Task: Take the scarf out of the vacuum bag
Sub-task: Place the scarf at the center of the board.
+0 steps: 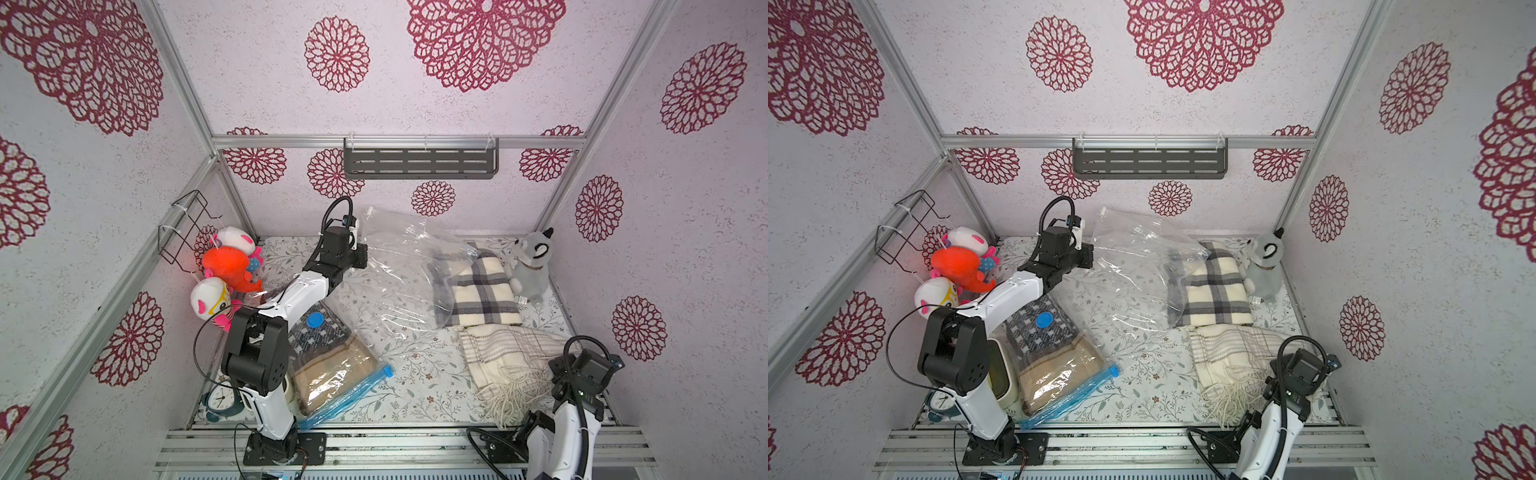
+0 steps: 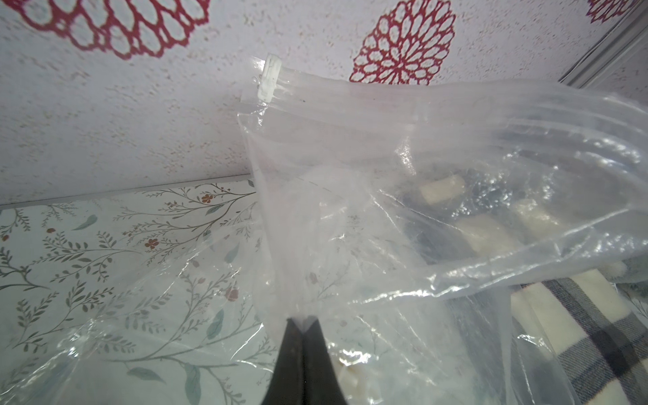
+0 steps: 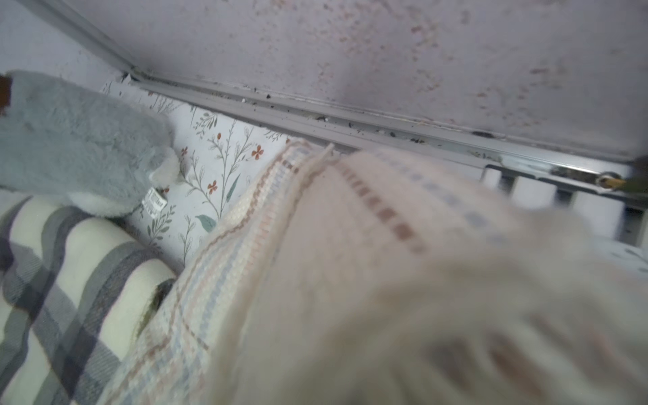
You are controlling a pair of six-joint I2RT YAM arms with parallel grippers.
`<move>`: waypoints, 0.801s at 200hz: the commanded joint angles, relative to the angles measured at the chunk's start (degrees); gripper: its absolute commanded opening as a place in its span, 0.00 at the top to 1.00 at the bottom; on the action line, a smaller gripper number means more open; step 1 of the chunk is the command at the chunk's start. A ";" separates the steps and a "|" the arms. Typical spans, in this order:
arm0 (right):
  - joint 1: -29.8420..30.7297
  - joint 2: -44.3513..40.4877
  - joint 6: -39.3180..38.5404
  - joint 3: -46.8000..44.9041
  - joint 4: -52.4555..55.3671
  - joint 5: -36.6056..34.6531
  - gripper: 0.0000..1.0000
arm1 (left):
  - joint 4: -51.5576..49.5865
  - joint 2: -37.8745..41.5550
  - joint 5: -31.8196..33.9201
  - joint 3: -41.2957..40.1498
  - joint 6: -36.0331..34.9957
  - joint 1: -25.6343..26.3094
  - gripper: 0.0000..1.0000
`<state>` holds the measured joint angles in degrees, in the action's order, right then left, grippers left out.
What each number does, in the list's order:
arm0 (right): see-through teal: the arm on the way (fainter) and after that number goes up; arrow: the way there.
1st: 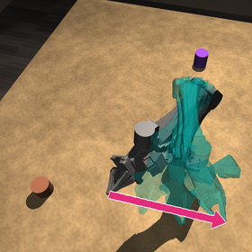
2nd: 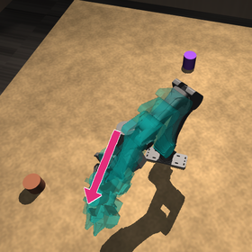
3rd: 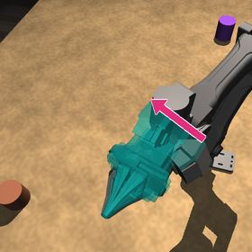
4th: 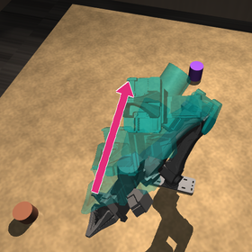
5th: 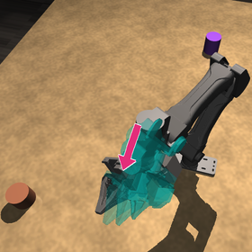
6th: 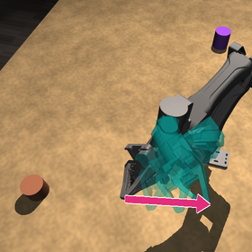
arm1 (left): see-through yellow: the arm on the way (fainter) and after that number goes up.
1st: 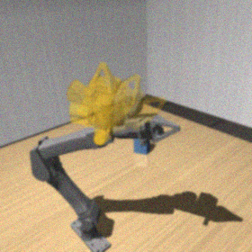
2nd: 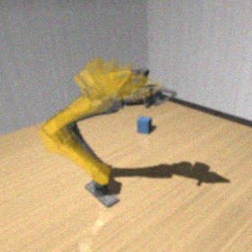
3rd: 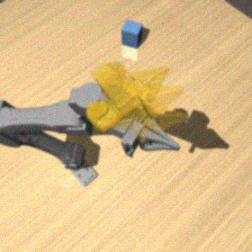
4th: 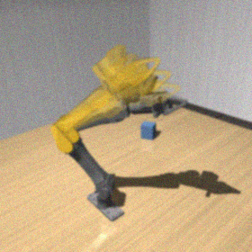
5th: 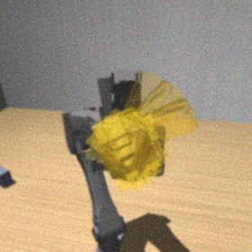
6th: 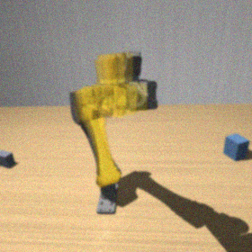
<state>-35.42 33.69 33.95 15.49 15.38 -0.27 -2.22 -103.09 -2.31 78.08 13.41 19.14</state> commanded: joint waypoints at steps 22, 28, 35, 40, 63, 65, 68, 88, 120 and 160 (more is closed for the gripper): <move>0.00 -6.27 -0.61 4.88 4.82 5.23 0.01 | 0.96 1.71 -1.02 -0.68 -0.48 1.57 1.00; 0.00 -6.55 -0.97 6.10 6.05 5.80 0.01 | 0.73 1.66 -0.95 -0.65 -0.49 1.61 1.00; 0.00 -6.90 -0.74 7.34 6.99 6.63 0.01 | 0.81 1.83 -0.80 -0.76 -0.55 1.86 1.00; 0.00 -7.12 -0.47 8.37 7.49 7.22 0.01 | 0.81 1.91 -0.86 -0.74 -0.45 1.87 1.00; 0.03 -8.67 2.69 12.74 10.14 12.18 0.01 | 0.70 2.37 -0.61 -1.09 -0.75 2.20 1.00; 0.01 -8.78 2.81 13.04 10.32 12.48 0.01 | 0.72 2.37 -0.58 -1.09 -0.75 2.19 1.00; 0.00 -8.87 2.79 13.77 10.88 12.64 0.01 | 0.72 2.41 -0.59 -1.17 -0.84 2.20 1.00; 0.01 -8.55 2.25 15.79 15.14 15.69 0.01 | 0.84 2.49 -0.89 -1.43 -0.85 2.19 1.00; 0.00 -9.32 -2.00 19.43 23.08 12.04 0.01 | 0.88 1.93 -2.34 -0.96 -0.51 2.23 1.00; 0.03 -10.09 -3.30 29.15 27.20 10.15 0.01 | 1.27 2.58 -2.29 -1.64 -0.41 2.37 1.00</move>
<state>-35.42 23.27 33.52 36.62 38.61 12.03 -2.20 -102.61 -2.90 77.19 13.32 20.75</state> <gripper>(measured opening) 0.987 0.041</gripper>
